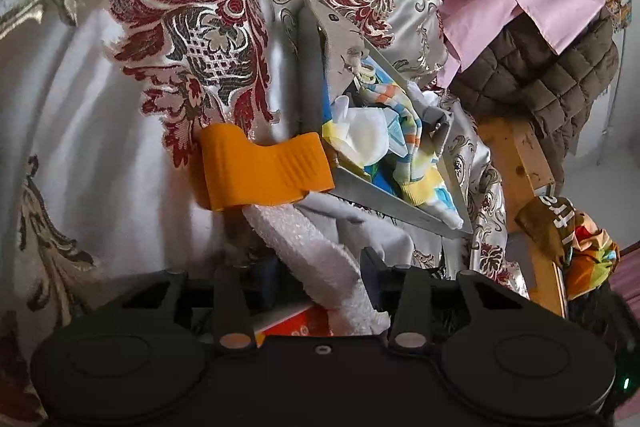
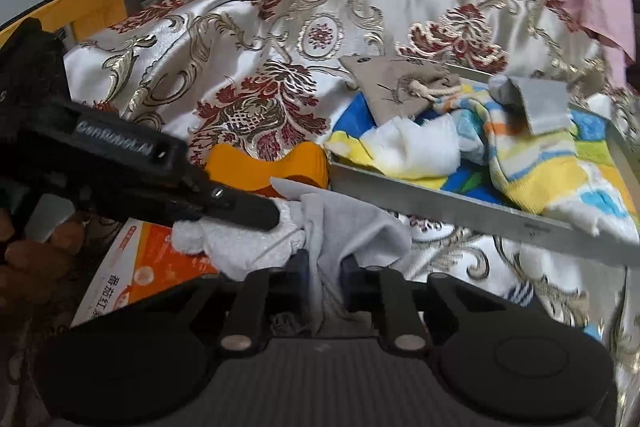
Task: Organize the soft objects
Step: 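Lift the foam sheet and grey cloth and carry them toward the tray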
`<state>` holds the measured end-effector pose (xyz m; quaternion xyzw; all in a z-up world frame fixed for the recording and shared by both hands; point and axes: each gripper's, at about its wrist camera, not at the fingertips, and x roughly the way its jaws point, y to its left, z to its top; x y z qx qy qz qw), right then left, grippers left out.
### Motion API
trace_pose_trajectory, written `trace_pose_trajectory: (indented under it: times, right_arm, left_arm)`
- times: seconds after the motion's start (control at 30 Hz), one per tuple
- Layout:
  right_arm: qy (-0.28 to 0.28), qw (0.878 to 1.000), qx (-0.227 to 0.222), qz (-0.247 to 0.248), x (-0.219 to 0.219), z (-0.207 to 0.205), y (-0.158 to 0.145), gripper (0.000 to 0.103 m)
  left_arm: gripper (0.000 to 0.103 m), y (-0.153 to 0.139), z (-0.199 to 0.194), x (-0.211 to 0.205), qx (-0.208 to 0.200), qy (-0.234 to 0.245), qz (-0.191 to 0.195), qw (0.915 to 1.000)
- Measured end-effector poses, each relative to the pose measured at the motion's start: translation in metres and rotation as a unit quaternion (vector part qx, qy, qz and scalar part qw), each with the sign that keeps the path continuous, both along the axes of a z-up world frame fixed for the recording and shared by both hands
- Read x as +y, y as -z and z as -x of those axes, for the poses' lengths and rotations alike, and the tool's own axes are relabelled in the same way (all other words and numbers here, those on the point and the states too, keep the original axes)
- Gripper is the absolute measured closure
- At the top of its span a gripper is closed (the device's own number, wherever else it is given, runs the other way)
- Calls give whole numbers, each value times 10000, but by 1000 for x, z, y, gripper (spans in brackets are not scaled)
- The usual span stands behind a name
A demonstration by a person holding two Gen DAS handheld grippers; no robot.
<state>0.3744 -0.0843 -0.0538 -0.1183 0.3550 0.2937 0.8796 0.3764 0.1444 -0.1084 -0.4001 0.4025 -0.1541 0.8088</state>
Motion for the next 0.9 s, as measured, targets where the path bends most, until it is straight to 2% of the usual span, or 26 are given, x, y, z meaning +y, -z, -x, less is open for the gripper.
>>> trace_pose_trajectory:
  times: [0.03,0.13,0.23,0.47,0.7,0.9]
  right_arm:
    - [84,10000,-27,-15,-1,3,1,89]
    - [288,9995,-91,-75,-6,9,1,92]
    - [337,9992,-226,-50,-12,14,-5,93]
    - [385,9972,-639,19,-24,17,-29,93]
    - [403,9955,-858,-40,-32,3,-51,93]
    - [475,9914,-1217,-53,-30,-29,-80,93]
  left_arm:
    - [60,1,-1,-1,22,-16,14,10000]
    - [72,0,-5,-8,29,39,-134,9999]
    - [77,-3,-4,-11,-38,49,-214,9998]
    - [85,-16,9,-11,-227,133,-310,9992]
    - [90,-45,16,-28,-770,443,-622,9941]
    - [90,-75,-18,-37,-1421,396,-815,9857]
